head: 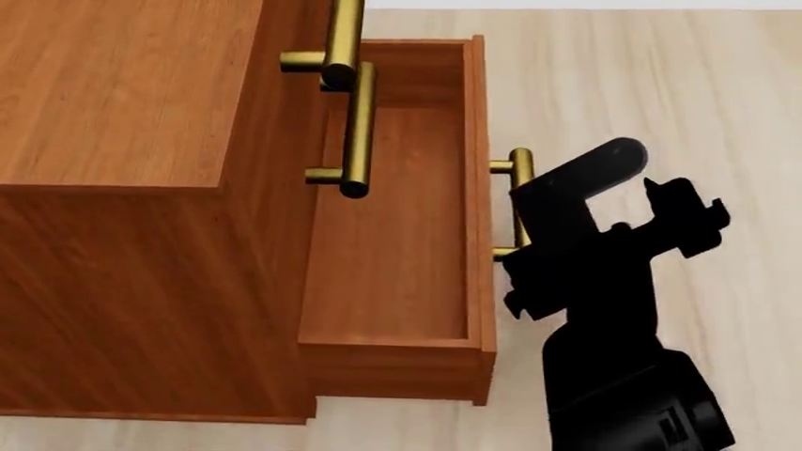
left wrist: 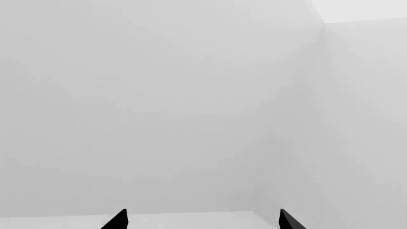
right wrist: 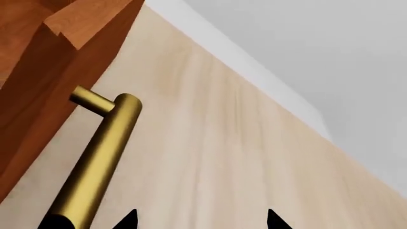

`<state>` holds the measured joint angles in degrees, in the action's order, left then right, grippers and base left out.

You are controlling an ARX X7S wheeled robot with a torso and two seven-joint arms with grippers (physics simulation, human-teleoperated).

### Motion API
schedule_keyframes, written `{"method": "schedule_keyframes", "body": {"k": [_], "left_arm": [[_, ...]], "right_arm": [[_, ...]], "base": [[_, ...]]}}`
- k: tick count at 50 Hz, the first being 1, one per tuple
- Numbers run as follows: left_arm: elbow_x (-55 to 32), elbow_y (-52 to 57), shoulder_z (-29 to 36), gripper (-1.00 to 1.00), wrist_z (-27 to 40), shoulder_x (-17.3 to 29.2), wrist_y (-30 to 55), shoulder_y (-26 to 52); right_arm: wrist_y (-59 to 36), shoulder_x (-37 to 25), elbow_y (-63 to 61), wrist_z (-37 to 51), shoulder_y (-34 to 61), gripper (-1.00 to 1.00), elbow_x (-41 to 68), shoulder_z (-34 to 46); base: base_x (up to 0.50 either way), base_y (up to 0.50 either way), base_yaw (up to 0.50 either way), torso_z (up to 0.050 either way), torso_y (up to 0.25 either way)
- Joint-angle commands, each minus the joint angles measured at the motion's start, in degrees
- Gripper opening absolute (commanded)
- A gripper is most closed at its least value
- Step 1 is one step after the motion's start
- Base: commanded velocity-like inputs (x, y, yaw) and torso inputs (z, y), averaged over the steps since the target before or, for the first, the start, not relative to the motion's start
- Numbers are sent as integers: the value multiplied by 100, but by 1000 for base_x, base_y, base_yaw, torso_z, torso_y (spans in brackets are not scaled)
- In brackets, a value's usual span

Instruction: Close the bottom drawer of the cabinet and open the top drawer.

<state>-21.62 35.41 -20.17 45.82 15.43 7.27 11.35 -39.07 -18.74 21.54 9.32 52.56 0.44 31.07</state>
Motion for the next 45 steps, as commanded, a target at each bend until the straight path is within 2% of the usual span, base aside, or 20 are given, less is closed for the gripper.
{"method": "schedule_keyframes", "body": {"k": [1,17,45], "left_arm": [[-5,-13,14,100,7,13,-30,-16],[-43,-23,14,100,31,35,-43,-23],[-93,-12,33,100,75,74,-50,-39]], "right_arm": [[106,252,150,-354,60,100,186,221],[102,645,173,-777,159,100,603,200],[875,1308,1690,-1190,703,100,851,291]], "base": [[0,0,0,0,0],[1,0,1,0,-1],[0,0,1,0,-1]]}}
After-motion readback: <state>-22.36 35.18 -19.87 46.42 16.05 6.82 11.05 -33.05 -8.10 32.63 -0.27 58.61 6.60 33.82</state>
